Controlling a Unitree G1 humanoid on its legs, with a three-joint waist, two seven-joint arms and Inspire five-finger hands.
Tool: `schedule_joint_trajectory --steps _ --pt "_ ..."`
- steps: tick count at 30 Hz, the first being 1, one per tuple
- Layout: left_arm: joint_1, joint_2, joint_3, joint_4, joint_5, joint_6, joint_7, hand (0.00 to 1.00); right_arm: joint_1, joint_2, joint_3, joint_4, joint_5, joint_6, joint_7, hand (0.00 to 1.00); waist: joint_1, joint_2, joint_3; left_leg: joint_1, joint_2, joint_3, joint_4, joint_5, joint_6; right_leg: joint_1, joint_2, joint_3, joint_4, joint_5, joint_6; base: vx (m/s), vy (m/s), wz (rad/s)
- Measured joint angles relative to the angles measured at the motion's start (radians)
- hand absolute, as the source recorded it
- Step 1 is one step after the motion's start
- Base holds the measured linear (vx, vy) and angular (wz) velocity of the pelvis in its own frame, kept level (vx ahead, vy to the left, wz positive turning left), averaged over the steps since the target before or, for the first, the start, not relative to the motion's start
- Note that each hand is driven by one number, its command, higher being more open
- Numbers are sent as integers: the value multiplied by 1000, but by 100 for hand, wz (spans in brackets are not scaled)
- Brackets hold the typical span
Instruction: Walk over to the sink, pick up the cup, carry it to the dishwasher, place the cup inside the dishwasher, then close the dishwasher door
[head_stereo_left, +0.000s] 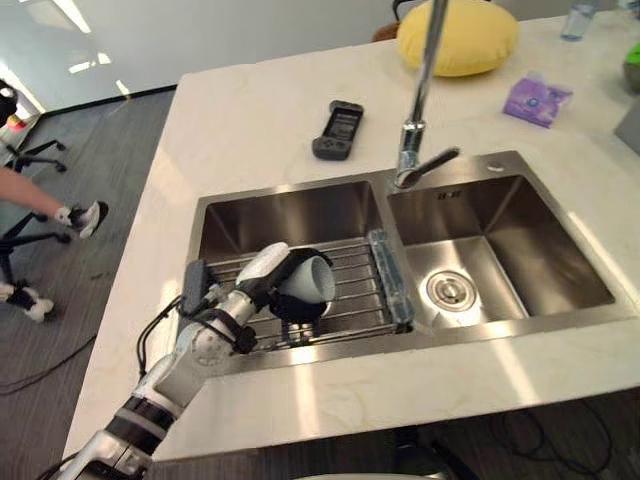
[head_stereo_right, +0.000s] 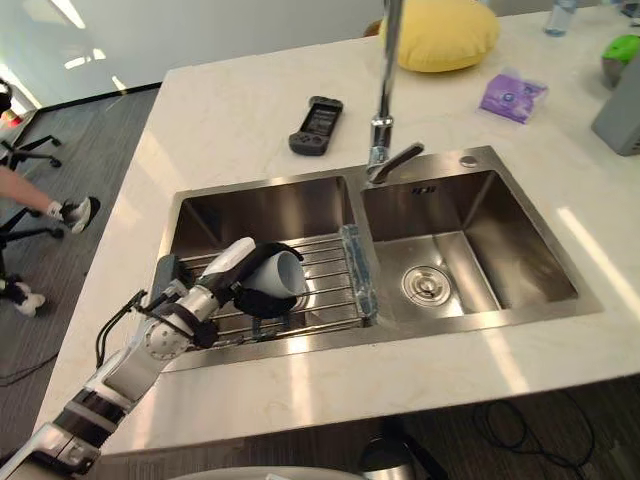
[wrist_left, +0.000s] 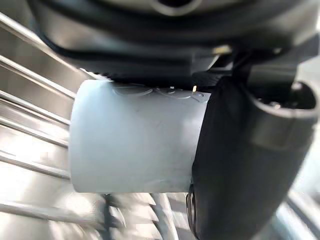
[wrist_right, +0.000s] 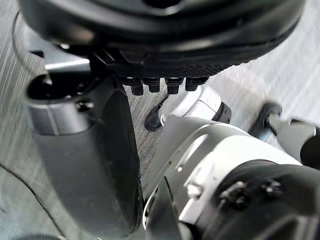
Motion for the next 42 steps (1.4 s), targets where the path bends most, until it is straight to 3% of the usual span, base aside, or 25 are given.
schedule_joint_trajectory --steps 3,5,6,10,12,13,14,15,18,20,22,23,24,25,27,29,33,34,35,36,37,39,41,42 --pt "62 -10 172 -61 -88 -7 46 0 -7 -8 0 0 -53 -2 23 100 53 -4 -2 -26 -5 -47 21 10 0 13 -8 -45 0 -6 -1 -42 -33 53" --pt "107 -52 353 -153 -143 -23 125 0 -18 -5 0 2 -99 -3 46 100 104 -9 -5 -61 -21 -101 32 39 0 22 -26 -98 0 -11 -1 -96 -43 73" --pt "120 -60 393 -165 -149 -30 145 0 -19 -4 0 4 -108 -2 51 100 117 -9 -6 -67 -26 -113 35 47 1 27 -30 -112 0 -12 -1 -85 -42 72" --pt "257 -108 645 -185 -182 -75 291 0 -19 1 0 37 -194 5 52 100 195 -24 -27 -105 -54 -165 21 128 2 54 -57 -214 -1 -29 -11 -120 -60 79" --pt "307 -161 740 -185 -218 -85 331 0 -9 6 -2 47 -214 6 52 100 219 -29 -44 -128 -71 -151 -32 191 27 73 -69 -310 0 -40 1 -153 -41 136" --pt "318 -184 768 -185 -235 -96 343 0 -1 9 -7 47 -215 4 51 100 223 -27 -46 -135 -74 -125 -51 204 48 91 -77 -370 -1 -42 2 -146 47 188" --pt "329 -214 805 -183 -256 -121 349 0 14 17 -27 48 -212 2 45 100 226 -28 -55 -150 -69 -29 -72 175 137 116 -81 -464 -1 -40 3 -108 92 188" --pt "332 -226 824 -182 -269 -133 352 0 23 29 -39 47 -210 0 38 100 229 -39 -60 -158 -56 49 -73 174 151 130 -91 -511 -1 -38 8 -114 122 204" --pt "344 -264 903 -174 -335 -194 377 0 85 60 -85 39 -170 -41 21 100 235 -53 -70 -179 24 416 -8 175 151 189 -129 -695 26 -41 27 -61 200 185" --pt "343 -273 949 -174 -394 -247 396 0 88 40 -77 39 -170 -42 18 100 234 -49 -69 -179 23 491 19 174 132 201 -169 -698 82 -68 46 -54 283 127" --pt "312 -272 926 -174 -416 -284 401 0 81 27 -66 47 -169 -38 19 100 210 -63 -75 -182 -8 536 5 138 88 208 -192 -665 101 -98 37 -77 242 127" --pt "297 -271 905 -172 -425 -298 399 0 77 42 -54 63 -168 -38 20 100 183 -115 -87 -189 -15 605 66 98 121 206 -245 -677 109 -108 47 -47 236 127" --pt "286 -270 862 -177 -437 -316 386 0 76 30 -49 66 -165 -50 13 100 186 -87 -88 -177 55 681 212 63 181 212 -271 -696 175 -123 71 -8 231 91" --pt "283 -268 846 -185 -440 -317 373 0 81 14 -48 64 -159 -51 12 100 186 -70 -92 -152 79 712 199 60 93 217 -269 -699 199 -130 84 44 233 64" --pt "253 -264 779 -186 -441 -313 343 0 84 16 -35 57 -151 -48 13 100 168 -95 -102 -144 -22 669 84 105 116 218 -299 -699 190 -126 76 -29 294 71" --pt "231 -267 710 -192 -437 -287 294 0 75 25 -41 56 -144 -55 -10 100 154 -102 -96 -147 -84 634 7 138 142 221 -309 -710 176 -94 43 -88 184 70" --pt "228 -337 580 -239 -417 -248 222 0 76 41 -95 45 -145 -51 -24 100 150 -100 -89 -149 -129 572 -29 155 167 242 -340 -764 224 -31 43 -3 67 54" --pt "227 -363 509 -252 -417 -247 191 0 89 48 -125 27 -145 -55 -24 100 145 -102 -86 -151 -147 529 -40 158 174 241 -365 -744 294 -20 27 46 59 116" --pt "223 -385 426 -260 -416 -245 155 0 110 54 -149 0 -142 -59 -23 100 134 -98 -83 -155 -163 463 -53 161 183 227 -391 -668 396 5 -20 56 60 147" --pt "219 -396 375 -259 -415 -241 137 0 120 55 -163 -11 -138 -63 -21 100 123 -90 -82 -156 -168 421 -62 166 192 206 -399 -605 462 22 -88 62 39 198" --pt "202 -411 278 -242 -413 -233 101 0 124 70 -189 -14 -132 -63 -10 100 98 -72 -70 -160 -166 316 -72 172 200 150 -343 -391 537 -122 -98 18 -4 205" --pt "150 -426 154 -153 -421 -215 43 0 130 117 -192 -29 -122 -65 16 100 66 -78 -54 -162 -186 149 -84 184 225 74 -153 -72 539 -308 -89 -29 -63 241" --pt "109 -411 52 -81 -423 -159 28 0 123 154 -174 -41 -120 -88 21 100 44 -82 -47 -152 -213 40 -85 185 228 -14 -48 106 540 -378 -59 41 -68 208" --pt "104 -407 28 -72 -423 -145 26 0 119 158 -172 -46 -119 -91 22 100 42 -87 -47 -146 -217 26 -84 184 230 -39 -32 137 540 -388 -53 96 -45 167"
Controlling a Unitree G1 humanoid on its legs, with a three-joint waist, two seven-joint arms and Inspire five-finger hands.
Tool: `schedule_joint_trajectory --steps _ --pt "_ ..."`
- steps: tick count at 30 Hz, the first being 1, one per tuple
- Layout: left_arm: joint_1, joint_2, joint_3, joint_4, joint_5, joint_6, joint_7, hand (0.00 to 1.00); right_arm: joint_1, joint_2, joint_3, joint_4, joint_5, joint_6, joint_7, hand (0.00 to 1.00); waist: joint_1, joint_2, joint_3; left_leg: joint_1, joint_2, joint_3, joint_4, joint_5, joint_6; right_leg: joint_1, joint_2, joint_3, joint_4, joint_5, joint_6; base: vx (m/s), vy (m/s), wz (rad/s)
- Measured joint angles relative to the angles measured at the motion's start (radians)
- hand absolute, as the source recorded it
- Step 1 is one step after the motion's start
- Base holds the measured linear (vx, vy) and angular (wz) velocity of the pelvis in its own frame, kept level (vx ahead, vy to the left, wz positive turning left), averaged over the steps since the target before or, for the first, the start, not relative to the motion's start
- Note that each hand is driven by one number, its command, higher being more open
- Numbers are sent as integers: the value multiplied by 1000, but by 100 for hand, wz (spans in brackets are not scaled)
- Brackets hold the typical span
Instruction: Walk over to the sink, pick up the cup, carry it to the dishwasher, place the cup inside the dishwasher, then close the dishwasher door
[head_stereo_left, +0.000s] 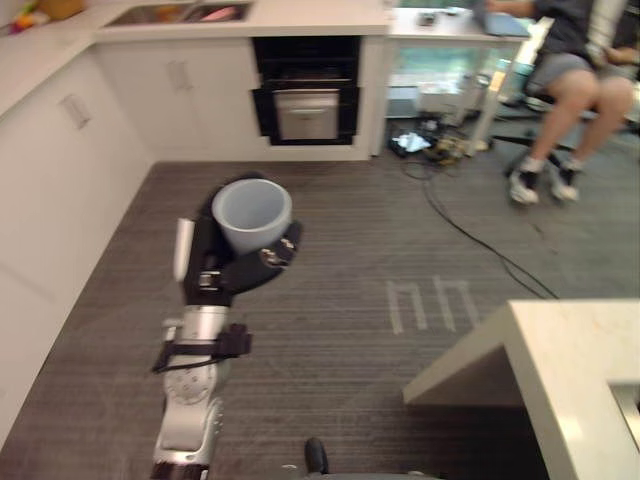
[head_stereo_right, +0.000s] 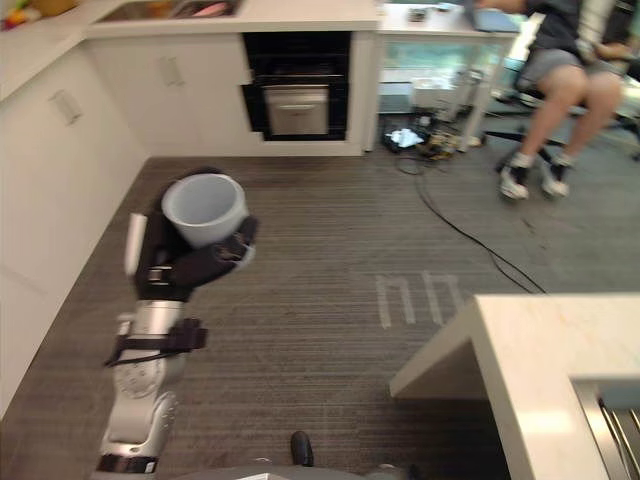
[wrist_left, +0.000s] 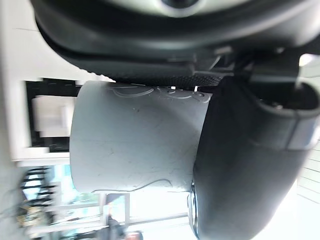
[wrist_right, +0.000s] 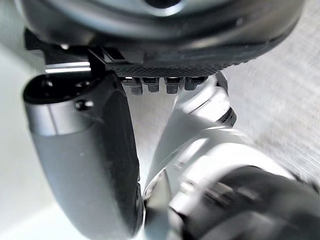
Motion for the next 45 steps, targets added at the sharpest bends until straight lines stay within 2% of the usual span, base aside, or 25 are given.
schedule_joint_trajectory --steps 2,3,4,5,6,7,8,11,14,18,30,33,34,38,41,44,45 --pt "-3 17 -67 6 -19 46 -22 0 -11 -7 19 -12 21 0 -1 100 0 8 7 27 -3 -42 1 -8 7 -80 47 91 1 -4 3 185 -71 116" --pt "-8 28 -106 7 -42 81 -45 0 -19 -11 40 -18 32 13 -2 100 -2 8 7 46 5 -81 14 -27 0 -129 84 165 -4 -3 4 212 -92 104" --pt "-11 28 -117 9 -54 94 -55 0 -19 -13 50 -24 36 18 -2 100 -2 8 7 53 13 -87 25 -40 -8 -139 96 185 -17 -1 7 228 -129 97" --pt "-15 28 -134 11 -63 107 -62 0 -17 -14 59 -31 36 21 -1 100 -6 4 2 55 25 -83 48 -63 -21 -143 107 204 -70 27 12 265 -162 83" --pt "-27 32 -150 12 -69 119 -77 0 -17 -10 77 -33 35 26 0 100 -5 -33 -15 52 33 -28 93 -109 -48 -128 79 199 -190 201 -5 339 -237 80" --pt "-34 31 -152 19 -70 121 -83 0 -17 -8 86 -29 35 28 2 100 -7 -51 -24 51 43 7 115 -128 -63 -116 64 195 -200 214 39 385 -277 68" --pt "-45 16 -159 38 -76 126 -86 0 -20 -11 96 -33 37 32 3 100 -4 -42 -35 39 88 66 158 -159 -92 -87 78 176 -242 207 35 265 -216 38" --pt "-84 9 -169 77 -76 126 -104 0 -59 -27 116 -29 65 35 8 100 -1 -27 -46 75 125 102 119 -149 -131 -50 107 158 -286 207 34 258 -150 9" --pt "-91 42 -169 111 -76 126 -113 0 -93 -25 139 -31 82 41 21 100 -1 -26 -48 134 139 134 67 -146 -136 -19 127 176 -309 210 29 155 -53 -26" --pt "-93 80 -163 151 -75 126 -116 0 -106 -29 158 -24 118 49 33 100 -2 -28 -53 143 136 151 47 -146 -137 -17 129 184 -338 225 20 82 15 -19" --pt "-76 114 -22 182 -76 91 -92 0 -101 -30 158 -2 143 54 43 100 -2 -34 -53 176 126 212 29 -133 -139 -1 129 207 -376 252 20 -39 -5 -15" --pt "-65 106 -23 175 -76 85 -92 0 -102 -31 173 -4 143 54 44 100 -6 -35 -52 180 128 226 2 -111 -145 -6 137 214 -396 265 4 -69 -47 -13" --pt "-55 82 -10 173 -76 64 -55 0 -94 -51 252 -11 143 52 44 100 -24 -40 -54 191 144 260 -19 -98 -159 10 157 239 -459 312 -3 -35 -27 -6" --pt "-55 82 -10 173 -76 64 -55 0 -92 -50 252 -11 143 52 44 100 -24 -40 -54 192 144 260 -18 -98 -159 10 158 240 -462 312 -3 0 0 0" --pt "-55 61 -8 173 -77 66 -33 0 -85 -48 254 -11 143 52 45 100 -23 -41 -55 182 145 249 5 -110 -159 31 156 229 -509 335 -5 -6 -16 7" --pt "-54 11 2 173 -95 102 17 0 -81 -51 253 -8 143 60 45 100 -21 -40 -55 170 148 228 31 -120 -159 52 152 186 -540 350 -8 -27 -51 21" --pt "-53 -14 10 172 -116 140 51 0 -80 -53 250 -4 143 70 46 100 -19 -40 -55 169 152 215 44 -124 -161 60 153 144 -540 351 -9 -43 -65 24"
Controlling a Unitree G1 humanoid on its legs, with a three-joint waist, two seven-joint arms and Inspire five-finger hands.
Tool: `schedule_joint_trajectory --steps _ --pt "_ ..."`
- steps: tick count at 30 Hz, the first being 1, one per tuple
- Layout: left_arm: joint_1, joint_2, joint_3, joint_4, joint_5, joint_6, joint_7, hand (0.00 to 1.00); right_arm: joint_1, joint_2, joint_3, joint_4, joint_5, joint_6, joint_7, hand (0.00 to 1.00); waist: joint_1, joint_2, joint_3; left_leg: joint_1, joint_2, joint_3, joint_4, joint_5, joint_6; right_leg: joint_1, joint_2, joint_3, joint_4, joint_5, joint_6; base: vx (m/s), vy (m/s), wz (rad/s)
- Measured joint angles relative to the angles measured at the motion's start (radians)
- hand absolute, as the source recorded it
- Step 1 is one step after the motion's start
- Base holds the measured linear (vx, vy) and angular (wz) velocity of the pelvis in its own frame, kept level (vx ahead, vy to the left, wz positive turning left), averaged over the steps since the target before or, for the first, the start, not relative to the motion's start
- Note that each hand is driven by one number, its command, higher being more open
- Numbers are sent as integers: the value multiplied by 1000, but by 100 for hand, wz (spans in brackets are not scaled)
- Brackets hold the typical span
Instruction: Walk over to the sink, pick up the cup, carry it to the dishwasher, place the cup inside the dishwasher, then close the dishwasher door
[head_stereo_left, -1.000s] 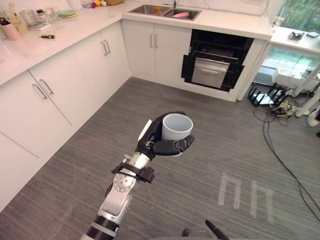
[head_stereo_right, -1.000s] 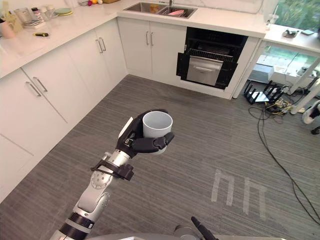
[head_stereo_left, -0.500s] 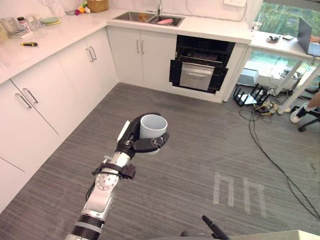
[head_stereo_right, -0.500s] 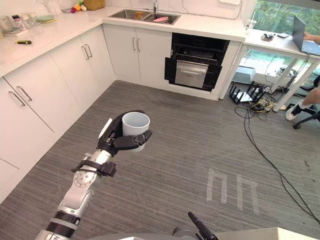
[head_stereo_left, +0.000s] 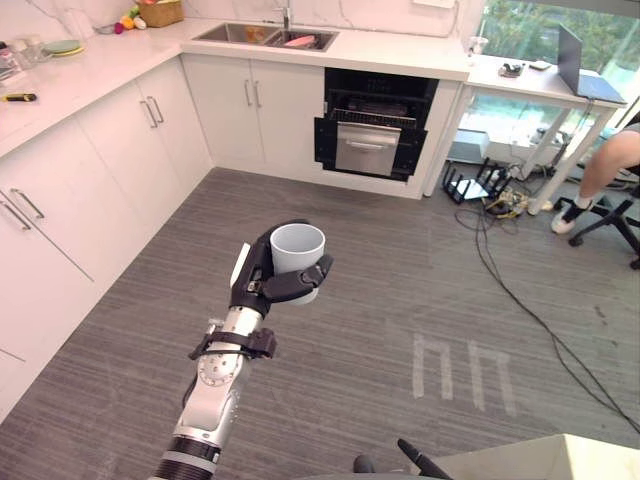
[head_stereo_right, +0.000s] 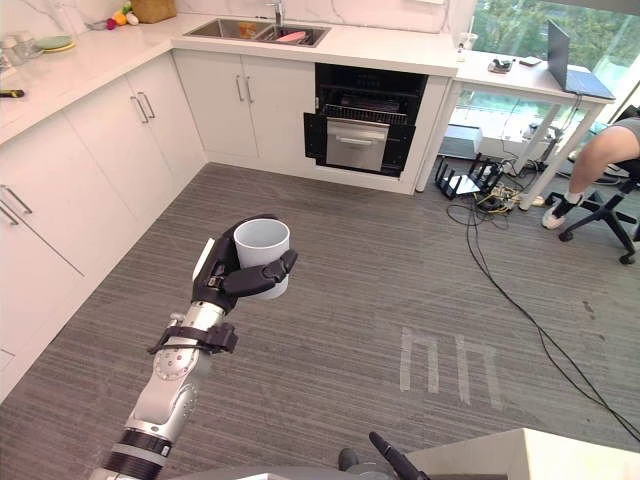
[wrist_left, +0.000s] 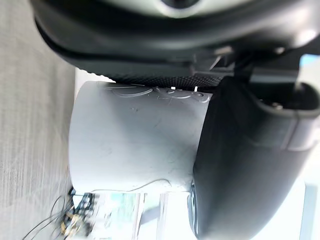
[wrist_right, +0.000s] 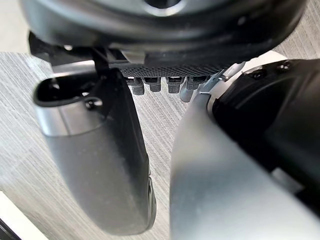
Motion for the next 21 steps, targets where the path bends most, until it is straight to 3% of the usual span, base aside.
schedule_joint_trajectory --steps 5,6,7,10,11,13,14,15,16,17,18,19,21 --pt "16 -69 29 0 -78 102 104 0 -3 -5 -78 42 -3 24 20 100 16 22 14 -22 21 -21 95 -54 0 18 -12 -159 27 -22 -26 -66 -57 15" --pt "17 -85 31 0 -96 121 123 0 -6 -5 -106 59 -3 27 21 100 15 31 19 -37 26 -29 118 -70 -3 -13 -16 -166 97 -69 -19 -53 7 31" --pt "17 -102 33 0 -105 143 130 0 -10 -4 -131 76 -4 36 20 100 14 33 26 -49 17 -41 143 -83 3 -82 -43 -182 256 -155 -19 -45 15 34" --pt "19 -101 -19 0 -98 159 124 0 -5 6 -156 94 2 28 8 100 12 11 42 -34 -34 -69 159 -112 22 -147 -116 -190 490 -272 0 14 28 30" --pt "18 -100 -31 0 -97 160 123 0 -9 4 -156 92 2 25 5 100 10 13 44 -29 -41 -71 159 -116 27 -166 -132 -195 547 -280 2 42 46 12" --pt "15 -88 -69 3 -99 161 119 0 -21 6 -157 54 -8 1 4 100 -4 -17 78 31 -76 -84 162 -131 46 -268 -214 -212 861 -259 -19 50 54 14" --pt "16 -88 -80 5 -104 161 117 0 -24 11 -157 47 -23 -14 1 100 -9 -25 82 46 -81 -93 166 -140 50 -284 -225 -202 921 -237 -22 90 24 34" --pt "15 -92 -101 7 -121 161 112 0 -25 17 -156 30 -44 -41 -4 100 -18 -26 84 69 -81 -116 170 -153 54 -322 -231 -177 1027 -160 -30 96 1 38" --pt "13 -94 -107 7 -122 160 104 0 -27 19 -153 21 -48 -55 -4 100 -22 -25 86 77 -78 -130 171 -155 58 -353 -225 -169 1076 -118 -39 141 -18 49" --pt "12 -98 -113 4 -123 155 84 0 -31 25 -142 2 -48 -72 -3 100 -22 -16 91 93 -62 -146 170 -164 58 -381 -195 -145 1084 -167 -29 179 -40 46" --pt "-1 -94 -115 4 -123 150 77 0 -31 34 -120 -25 -46 -76 -5 100 -19 -18 96 109 -44 -162 169 -175 50 -387 -166 -148 1000 -217 -21 198 -61 42" --pt "-10 -93 -120 3 -121 149 76 0 -28 39 -113 -34 -43 -78 -5 100 -17 -12 99 115 -38 -172 168 -180 48 -387 -155 -153 936 -225 -15 298 -135 48" --pt "-49 -92 -132 -15 -119 150 74 0 -17 57 -105 -68 -37 -80 -5 100 -3 -22 95 126 -22 -204 166 -210 21 -382 -118 -150 553 -195 7 386 -218 44"
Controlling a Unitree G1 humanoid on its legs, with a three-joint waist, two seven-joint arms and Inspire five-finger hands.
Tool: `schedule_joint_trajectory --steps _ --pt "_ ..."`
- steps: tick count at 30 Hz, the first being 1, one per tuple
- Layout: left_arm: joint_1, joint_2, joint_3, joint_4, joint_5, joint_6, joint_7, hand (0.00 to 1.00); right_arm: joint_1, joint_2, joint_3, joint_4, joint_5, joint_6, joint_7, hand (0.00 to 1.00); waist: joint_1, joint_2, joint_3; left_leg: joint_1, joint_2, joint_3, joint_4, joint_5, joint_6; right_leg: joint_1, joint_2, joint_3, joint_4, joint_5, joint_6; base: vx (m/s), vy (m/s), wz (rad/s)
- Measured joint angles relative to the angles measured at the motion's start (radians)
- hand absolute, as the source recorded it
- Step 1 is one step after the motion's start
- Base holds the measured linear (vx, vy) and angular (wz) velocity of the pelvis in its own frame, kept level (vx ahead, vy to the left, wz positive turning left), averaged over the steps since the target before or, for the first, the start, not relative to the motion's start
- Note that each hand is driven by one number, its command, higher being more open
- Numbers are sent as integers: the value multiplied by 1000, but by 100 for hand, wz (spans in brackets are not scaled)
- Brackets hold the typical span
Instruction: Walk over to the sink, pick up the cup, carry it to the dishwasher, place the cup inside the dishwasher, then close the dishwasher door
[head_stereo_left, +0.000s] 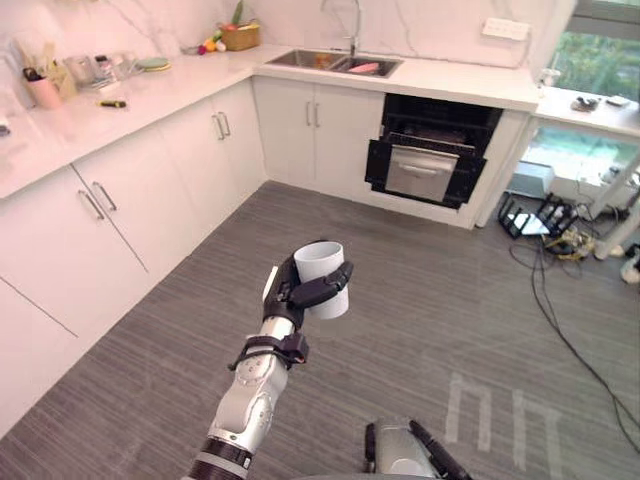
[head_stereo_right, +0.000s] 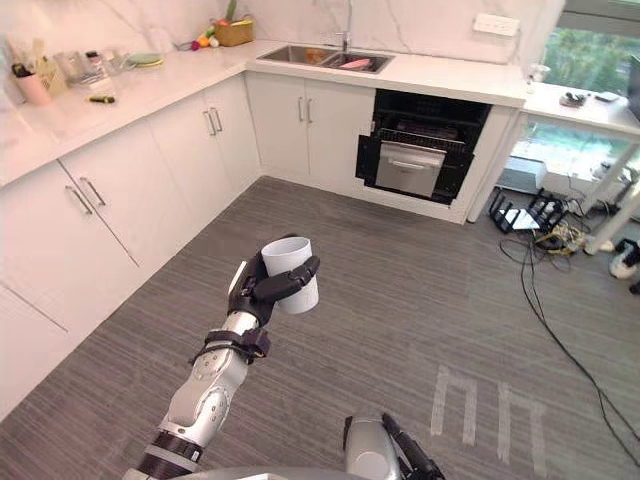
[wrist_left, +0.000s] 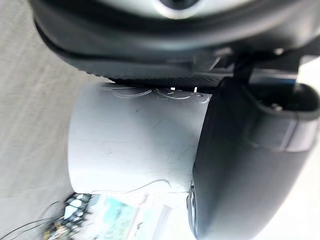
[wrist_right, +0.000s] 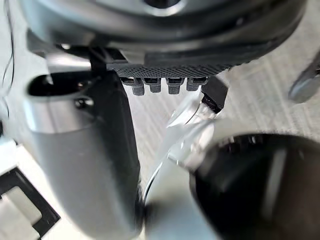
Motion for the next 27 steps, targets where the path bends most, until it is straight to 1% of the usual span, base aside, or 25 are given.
schedule_joint_trajectory --steps 1,2,3,4,5,6,8,9,10,11,12,13,14,15,16,17,18,19,20,21,22,23,25,26,27 --pt "-7 0 0 -8 0 0 0 0 0 4 1 -7 0 0 0 100 4 -2 0 8 3 -4 1 -12 -9 4 7 4 -85 19 1 345 -199 27" --pt "-15 -2 0 -19 0 1 0 0 5 7 11 -21 0 0 -4 100 5 -5 2 30 12 -12 7 -39 -24 21 18 13 -172 85 4 507 -255 43" --pt "-15 -12 -5 -28 0 13 -1 0 26 4 26 -44 6 2 -9 100 -4 20 -5 68 46 -27 11 -74 -38 50 43 -2 -137 171 26 524 -244 47" --pt "-17 -15 -12 -33 0 17 -3 0 33 3 28 -52 6 2 -11 100 -4 27 -9 83 58 -28 11 -75 -39 48 49 -7 -100 166 18 517 -227 44" --pt "-20 -19 -17 -40 1 17 -9 0 28 1 29 -57 3 3 -18 100 -2 35 -14 102 68 -27 18 -68 -38 41 55 -11 -35 117 -28 466 -230 15" --pt "-22 -21 -25 -46 2 16 -15 0 23 2 31 -74 -2 3 -28 100 -1 36 -19 113 82 -29 43 -54 -45 38 59 -17 34 53 -40 536 -284 16" --pt "-24 -21 -52 -45 4 16 -15 0 27 11 30 -92 -1 -3 -38 100 -5 33 -36 105 94 -37 116 -28 -42 43 51 -36 107 -17 -44 443 -240 22" --pt "-24 -22 -70 -44 5 16 -13 0 28 15 20 -92 1 0 -48 100 -6 35 -40 88 104 -41 195 -3 -44 69 49 -48 126 -62 -45 431 -224 30" --pt "-24 -24 -84 -44 5 15 -9 0 35 16 10 -91 4 3 -57 100 -6 39 -43 38 122 -45 331 42 -80 107 52 -60 125 -98 -44 512 -256 32" --pt "-24 -29 -87 -44 5 15 -6 0 42 17 3 -91 9 3 -59 100 -6 45 -43 -1 139 -53 425 81 -124 132 58 -69 115 -111 -45 417 -157 27" --pt "-22 -49 -83 -43 5 15 -2 0 63 16 -17 -91 10 3 -61 100 -2 62 -45 -91 181 -72 622 210 -187 191 79 -85 81 -128 -53 433 -87 21" --pt "-21 -65 -69 -41 5 15 -1 0 82 17 -29 -84 5 -3 -64 100 4 72 -44 -179 228 -78 821 265 -176 264 102 -99 35 -153 -80 443 -59 16" --pt "-21 -72 -59 -41 5 15 -2 0 90 17 -31 -80 -1 -11 -64 100 6 75 -43 -216 244 -74 896 253 -156 303 112 -101 13 -162 -80 433 -16 12" --pt "-19 -80 -34 -41 5 15 -3 0 108 14 -31 -71 -4 -29 -66 100 10 73 -42 -282 258 -51 989 215 -99 379 118 -102 -31 -177 -74 509 7 3" --pt "-19 -87 -5 -43 4 15 -6 0 117 8 -31 -67 0 -49 -68 100 16 72 -41 -355 256 -17 1018 167 -40 444 115 -93 -78 -186 -64 419 11 -10" --pt "-19 -87 8 -45 4 14 -8 0 115 5 -30 -67 6 -55 -68 100 26 71 -41 -389 254 5 1005 147 -22 471 111 -82 -101 -187 -61 440 44 -40" --pt "-19 -76 31 -50 4 14 -12 0 99 4 -27 -67 14 -69 -68 100 49 65 -40 -458 249 55 931 106 5 512 94 -56 -142 -185 -49 282 59 -52" --pt "-19 -70 41 -55 4 14 -13 0 85 3 -18 -69 23 -75 -69 100 58 59 -37 -489 242 81 878 86 14 530 80 -42 -160 -184 -39 599 181 -67" --pt "-14 -50 58 -69 4 14 -16 0 52 -4 13 -76 41 -90 -69 100 69 45 -28 -538 211 126 724 68 24 563 44 -16 -191 -186 -16 637 250 -67" --pt "-3 -42 65 -82 3 14 -16 0 17 -20 53 -85 49 -108 -69 100 81 37 -26 -563 163 145 483 94 20 583 8 12 -209 -192 11 646 292 -71" --pt "8 -46 69 -92 2 14 -15 0 0 -37 72 -92 54 -117 -69 100 86 50 -34 -551 137 134 277 162 9 586 5 38 -218 -204 31 640 332 -87" --pt "60 -25 104 -101 0 16 -14 0 -74 -19 126 -76 96 -127 -74 100 83 17 -38 -487 85 163 137 352 17 601 -1 199 -261 -222 52 483 257 -62" --pt "73 -21 126 -100 -1 17 -11 0 -107 -12 145 -81 132 -137 -62 100 86 22 -32 -501 92 151 180 307 27 587 49 223 -281 -192 23 362 154 -30" --pt "84 -14 146 -96 -10 17 -12 0 -130 -14 166 -81 166 -153 -54 100 85 15 -27 -503 93 156 244 249 35 598 63 200 -287 -162 8 357 108 -17" --pt "99 -2 155 -96 -19 16 -12 0 -144 -19 173 -83 182 -164 -53 100 84 19 -27 -496 100 152 296 203 37 623 59 218 -285 -141 7 364 110 -15"
